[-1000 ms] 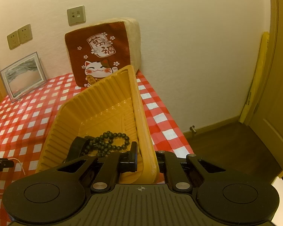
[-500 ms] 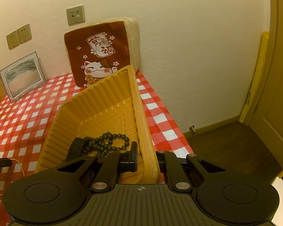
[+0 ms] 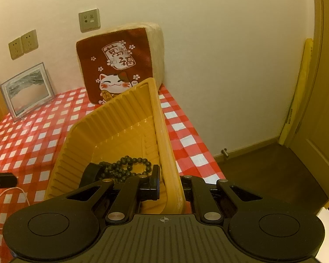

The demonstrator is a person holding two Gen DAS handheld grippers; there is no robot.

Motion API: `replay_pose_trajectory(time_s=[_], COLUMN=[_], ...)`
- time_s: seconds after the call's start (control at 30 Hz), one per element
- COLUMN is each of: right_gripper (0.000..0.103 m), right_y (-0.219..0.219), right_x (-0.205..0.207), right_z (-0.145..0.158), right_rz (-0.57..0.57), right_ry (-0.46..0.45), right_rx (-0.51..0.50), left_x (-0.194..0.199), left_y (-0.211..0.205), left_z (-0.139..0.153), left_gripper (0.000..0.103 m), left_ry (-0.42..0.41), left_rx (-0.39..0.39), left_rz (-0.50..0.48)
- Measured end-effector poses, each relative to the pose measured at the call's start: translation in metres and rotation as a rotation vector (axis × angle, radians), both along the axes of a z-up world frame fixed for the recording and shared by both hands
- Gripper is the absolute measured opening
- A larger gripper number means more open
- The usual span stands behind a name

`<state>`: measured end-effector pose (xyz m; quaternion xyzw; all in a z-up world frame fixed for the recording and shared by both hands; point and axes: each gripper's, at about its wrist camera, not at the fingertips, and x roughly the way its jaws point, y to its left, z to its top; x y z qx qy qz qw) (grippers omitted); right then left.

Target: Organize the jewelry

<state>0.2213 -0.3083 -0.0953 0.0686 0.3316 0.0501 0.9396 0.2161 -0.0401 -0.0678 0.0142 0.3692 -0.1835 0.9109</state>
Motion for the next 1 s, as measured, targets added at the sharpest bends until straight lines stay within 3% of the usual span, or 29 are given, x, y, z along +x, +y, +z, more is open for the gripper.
replay_pose_trajectory(time_s=[0.3, 0.5, 0.6, 0.67, 0.73, 1.0], right_gripper=[0.009, 0.009, 0.009, 0.009, 0.009, 0.009], right_y=[0.0, -0.001, -0.001, -0.001, -0.001, 0.0], right_x=[-0.002, -0.002, -0.002, -0.002, -0.002, -0.002], right_z=[0.003, 0.004, 0.004, 0.004, 0.004, 0.004], right_rz=[0.005, 0.007, 0.007, 0.007, 0.006, 0.006], right_ry=[-0.014, -0.017, -0.017, -0.017, -0.016, -0.013], right_rx=[0.01, 0.017, 0.019, 0.019, 0.019, 0.021], left_x=[0.013, 0.026, 0.028, 0.028, 0.028, 0.026], left_y=[-0.065, -0.084, -0.088, -0.087, -0.083, -0.045], left_z=[0.001, -0.008, -0.007, -0.005, -0.001, 0.017], left_gripper=[0.005, 0.006, 0.009, 0.019, 0.022, 0.027], left_ry=[0.043, 0.082, 0.083, 0.08, 0.073, 0.046], left_rx=[-0.103, -0.126, -0.138, -0.147, -0.157, -0.184], left_rz=[-0.155, -0.174, -0.162, -0.153, -0.138, -0.029])
